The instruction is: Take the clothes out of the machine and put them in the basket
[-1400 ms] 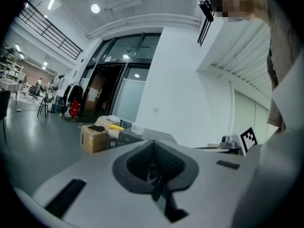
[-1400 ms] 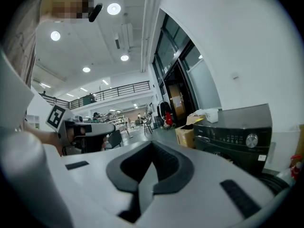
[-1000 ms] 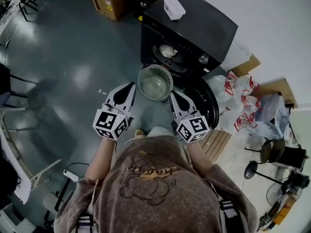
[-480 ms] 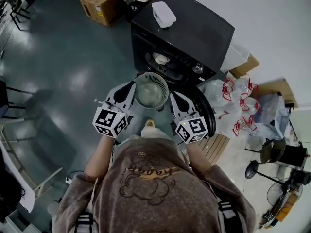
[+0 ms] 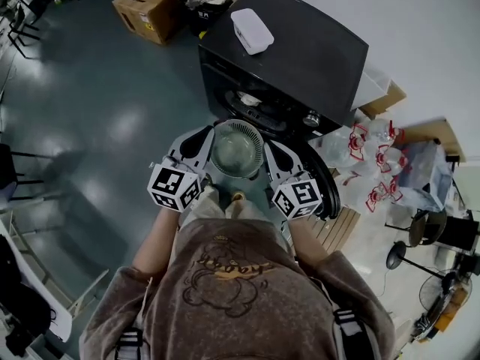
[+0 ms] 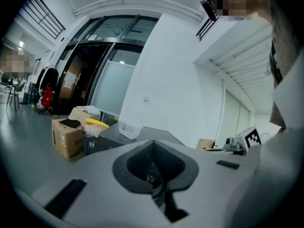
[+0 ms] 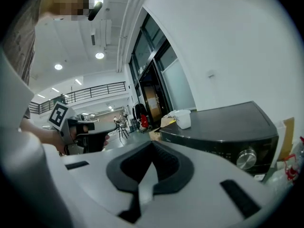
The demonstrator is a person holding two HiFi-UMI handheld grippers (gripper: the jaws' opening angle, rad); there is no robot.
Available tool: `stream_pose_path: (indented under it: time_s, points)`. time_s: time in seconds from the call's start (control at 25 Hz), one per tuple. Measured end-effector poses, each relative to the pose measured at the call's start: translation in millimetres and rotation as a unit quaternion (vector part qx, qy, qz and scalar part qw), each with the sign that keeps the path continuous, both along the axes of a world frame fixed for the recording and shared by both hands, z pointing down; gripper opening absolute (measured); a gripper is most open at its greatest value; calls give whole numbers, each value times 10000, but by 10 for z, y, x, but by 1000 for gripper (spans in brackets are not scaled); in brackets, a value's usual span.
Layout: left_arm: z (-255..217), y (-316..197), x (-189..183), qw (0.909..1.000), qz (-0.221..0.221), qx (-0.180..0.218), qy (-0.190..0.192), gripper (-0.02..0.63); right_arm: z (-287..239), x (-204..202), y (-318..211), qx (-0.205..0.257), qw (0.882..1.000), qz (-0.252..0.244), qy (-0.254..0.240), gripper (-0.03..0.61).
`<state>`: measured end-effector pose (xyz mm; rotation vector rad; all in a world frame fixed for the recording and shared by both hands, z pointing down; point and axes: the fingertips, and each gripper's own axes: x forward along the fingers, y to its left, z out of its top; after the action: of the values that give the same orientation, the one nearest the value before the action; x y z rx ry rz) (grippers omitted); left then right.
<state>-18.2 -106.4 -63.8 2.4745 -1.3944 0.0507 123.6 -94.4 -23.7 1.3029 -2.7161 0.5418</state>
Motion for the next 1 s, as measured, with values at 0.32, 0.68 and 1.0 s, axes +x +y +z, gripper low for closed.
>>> stream_pose_path:
  time_s: [0.32,0.68,1.0]
  points:
    - [221,-655,-223,9977,670,-105,25,8,155,-261,-480,-79,9976,684,-17,-3]
    - [808,-1177,-256,9965,825,-53,126,7,772,-346,-836,-187,9959,882,36,-3]
    - [1842,-1426,-191,9979,592,47,264,7,1783,-218,-1136,59,9966,803,170,-3]
